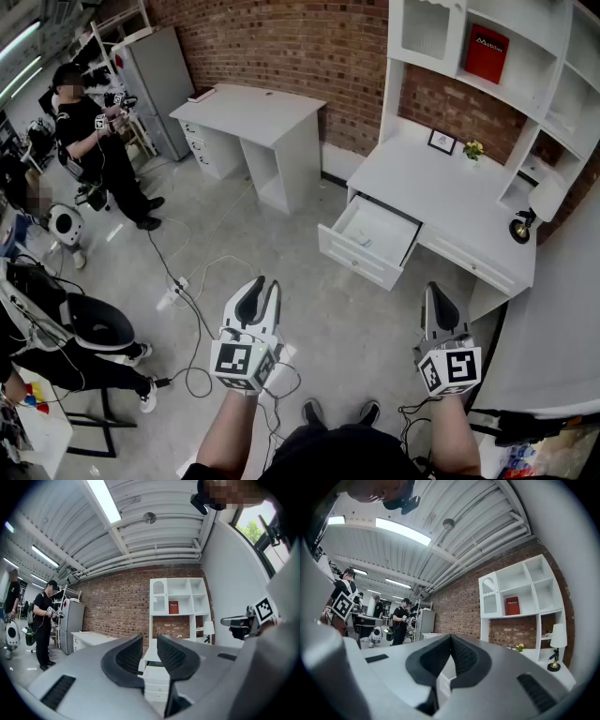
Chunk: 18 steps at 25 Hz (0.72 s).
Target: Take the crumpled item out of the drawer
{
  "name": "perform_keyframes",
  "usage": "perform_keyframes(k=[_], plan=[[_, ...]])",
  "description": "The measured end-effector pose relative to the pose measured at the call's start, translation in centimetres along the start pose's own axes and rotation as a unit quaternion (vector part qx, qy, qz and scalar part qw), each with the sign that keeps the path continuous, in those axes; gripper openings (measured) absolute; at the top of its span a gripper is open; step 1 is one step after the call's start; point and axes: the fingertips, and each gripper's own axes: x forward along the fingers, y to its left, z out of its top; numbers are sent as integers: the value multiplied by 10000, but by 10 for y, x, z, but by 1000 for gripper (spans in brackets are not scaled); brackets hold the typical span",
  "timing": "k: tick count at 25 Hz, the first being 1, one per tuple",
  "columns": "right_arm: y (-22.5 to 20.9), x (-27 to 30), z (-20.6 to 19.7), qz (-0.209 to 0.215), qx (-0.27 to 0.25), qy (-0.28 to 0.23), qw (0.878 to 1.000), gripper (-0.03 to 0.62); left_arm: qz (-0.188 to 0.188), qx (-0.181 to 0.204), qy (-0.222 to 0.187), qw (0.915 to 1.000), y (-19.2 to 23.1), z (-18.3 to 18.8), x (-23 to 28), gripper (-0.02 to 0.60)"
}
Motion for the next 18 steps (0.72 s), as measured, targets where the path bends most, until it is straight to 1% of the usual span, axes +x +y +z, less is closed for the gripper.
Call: perform_keyframes(k=[8, 12, 13, 16, 18], plan=[[14, 6, 9, -179, 64, -10, 9998, 0, -44, -20, -27, 10000, 23, 6, -6, 92], [19, 8, 16, -374, 75, -169, 9991, 3, 2, -17, -116, 9999, 40, 10, -13, 92], [21, 9, 18, -415, 76, -176, 9990, 10, 21, -19, -138, 9999, 45, 11, -16, 92], [31, 12, 20, -482, 62, -138, 9987, 66, 28, -62, -177, 9998, 59, 10, -25, 92], [39, 12, 20, -493, 49, -117, 9987, 76, 0, -104, -168, 9998, 67, 8, -29, 103]])
